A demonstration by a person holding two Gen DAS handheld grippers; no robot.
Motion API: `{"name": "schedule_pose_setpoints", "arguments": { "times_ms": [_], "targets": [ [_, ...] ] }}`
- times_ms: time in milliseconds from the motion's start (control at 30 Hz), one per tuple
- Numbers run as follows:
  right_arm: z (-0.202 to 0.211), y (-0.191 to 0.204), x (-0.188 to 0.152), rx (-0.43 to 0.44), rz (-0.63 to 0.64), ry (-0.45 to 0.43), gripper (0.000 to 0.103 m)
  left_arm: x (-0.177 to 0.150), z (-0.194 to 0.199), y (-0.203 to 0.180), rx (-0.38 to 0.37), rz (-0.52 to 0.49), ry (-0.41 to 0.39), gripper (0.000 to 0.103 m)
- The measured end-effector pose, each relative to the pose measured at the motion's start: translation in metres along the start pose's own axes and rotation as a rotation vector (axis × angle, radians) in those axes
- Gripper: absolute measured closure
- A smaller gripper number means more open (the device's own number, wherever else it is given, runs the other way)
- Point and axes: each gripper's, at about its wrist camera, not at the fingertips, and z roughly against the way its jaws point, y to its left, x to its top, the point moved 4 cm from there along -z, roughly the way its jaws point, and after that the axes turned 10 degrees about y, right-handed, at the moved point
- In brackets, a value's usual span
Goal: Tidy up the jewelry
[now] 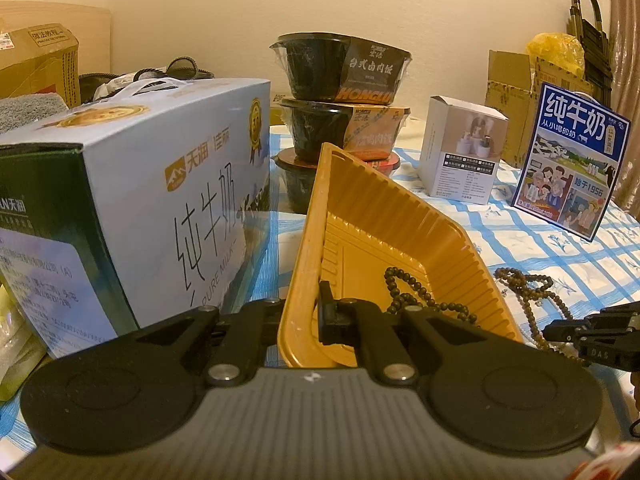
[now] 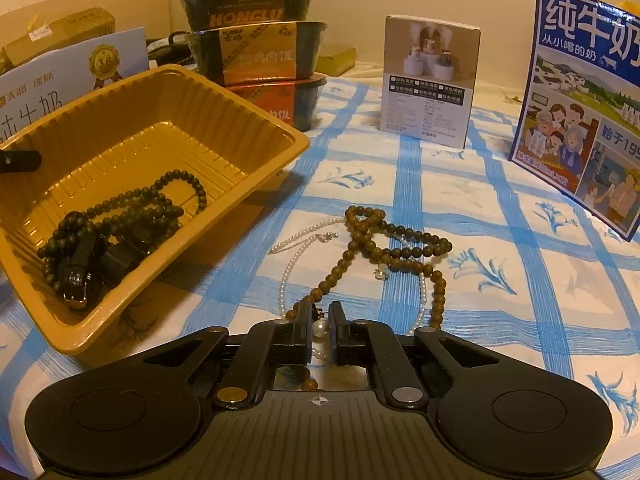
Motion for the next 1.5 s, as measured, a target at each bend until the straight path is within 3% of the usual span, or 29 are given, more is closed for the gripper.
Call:
{"name": "schedule_pose_setpoints", "arguments": {
  "times_ms": [300, 667, 1233, 1300, 1367, 1400, 1500],
  "targets": [
    [0.02, 0.008, 0.013, 0.034, -0.014, -0.074, 0.095, 0.001, 0.0, 0.0, -0.002, 0.004, -0.002, 0.097],
    [0.038, 0.045, 0.044, 0.117, 0.057, -0.163, 0.095, 0.002, -0.001, 0.001, -0.004, 0.008, -0.002, 0.097],
    [0.001, 0.119, 0.072, 0.341, 0.078, -0.141, 0.094, 0.003, -0.002, 0.001, -0.003, 0.006, 0.0, 0.097],
    [0.001, 0.125, 0.071, 0.341, 0.095, -0.147, 0.09, 0.003, -0.002, 0.001, -0.004, 0.007, 0.0, 0.097],
    [0.006, 0.125, 0.068, 0.341, 0.106, -0.164, 0.061, 0.003, -0.002, 0.001, -0.003, 0.003, 0.001, 0.097],
    [0.009, 0.124, 0.067, 0.335, 0.103, -0.18, 0.055, 0.003, -0.003, 0.001, -0.004, 0.004, 0.001, 0.097],
    [0.021, 0.11, 0.063, 0.306, 0.093, -0.203, 0.051, 0.003, -0.003, 0.001, -0.002, 0.006, 0.002, 0.097]
  ]
}}
